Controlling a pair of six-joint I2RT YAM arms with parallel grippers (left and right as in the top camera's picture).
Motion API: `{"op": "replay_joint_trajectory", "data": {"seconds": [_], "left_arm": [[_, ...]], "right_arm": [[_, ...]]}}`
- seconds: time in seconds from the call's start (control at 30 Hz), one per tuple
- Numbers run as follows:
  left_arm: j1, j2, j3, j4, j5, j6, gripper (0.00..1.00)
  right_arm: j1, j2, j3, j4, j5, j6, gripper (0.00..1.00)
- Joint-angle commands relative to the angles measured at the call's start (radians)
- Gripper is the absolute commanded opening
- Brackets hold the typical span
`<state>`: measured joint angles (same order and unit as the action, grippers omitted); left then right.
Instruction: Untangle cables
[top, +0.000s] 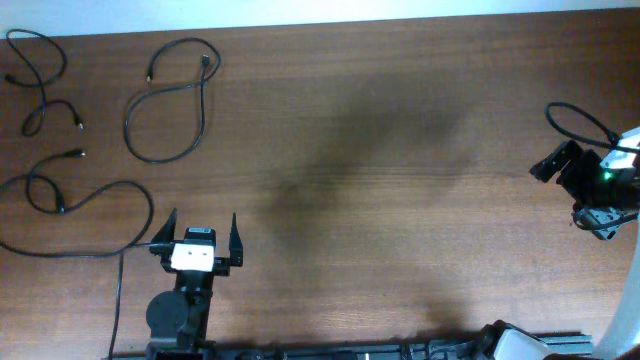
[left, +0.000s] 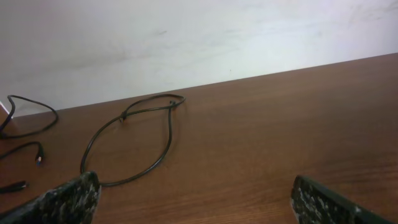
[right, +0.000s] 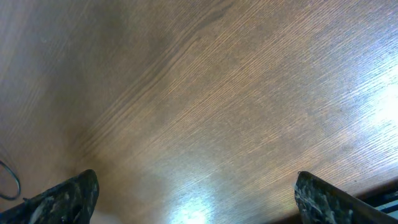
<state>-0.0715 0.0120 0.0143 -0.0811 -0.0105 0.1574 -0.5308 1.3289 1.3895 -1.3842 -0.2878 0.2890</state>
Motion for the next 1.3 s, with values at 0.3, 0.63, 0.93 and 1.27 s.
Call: {"op": "replay_joint_trajectory", "data": {"seconds": [0.3,0.63,0.93,1.27], "left_arm": [[0.003,0.000,-0.005,0.002,-0.050,-0.161,0.99],[0.003,0.000,-0.005,0.001,-0.045,-0.161,0.99],[0.003,0.000,-0.005,0.001,-0.045,-0.161,0.99],[-0.001,0.000,-0.005,0.002,-0.045,-0.161,0.99]], "right_arm": [[-0.005,-0.002,0.014,0.000,0.009,0.007,0.99],[-0.005,-0.002,0.014,0.000,0.009,0.007,0.99],[-0.005,-0.002,0.014,0.000,0.009,0.007,0.99],[-0.005,-0.002,0.014,0.000,0.009,0.007,0.99]]}}
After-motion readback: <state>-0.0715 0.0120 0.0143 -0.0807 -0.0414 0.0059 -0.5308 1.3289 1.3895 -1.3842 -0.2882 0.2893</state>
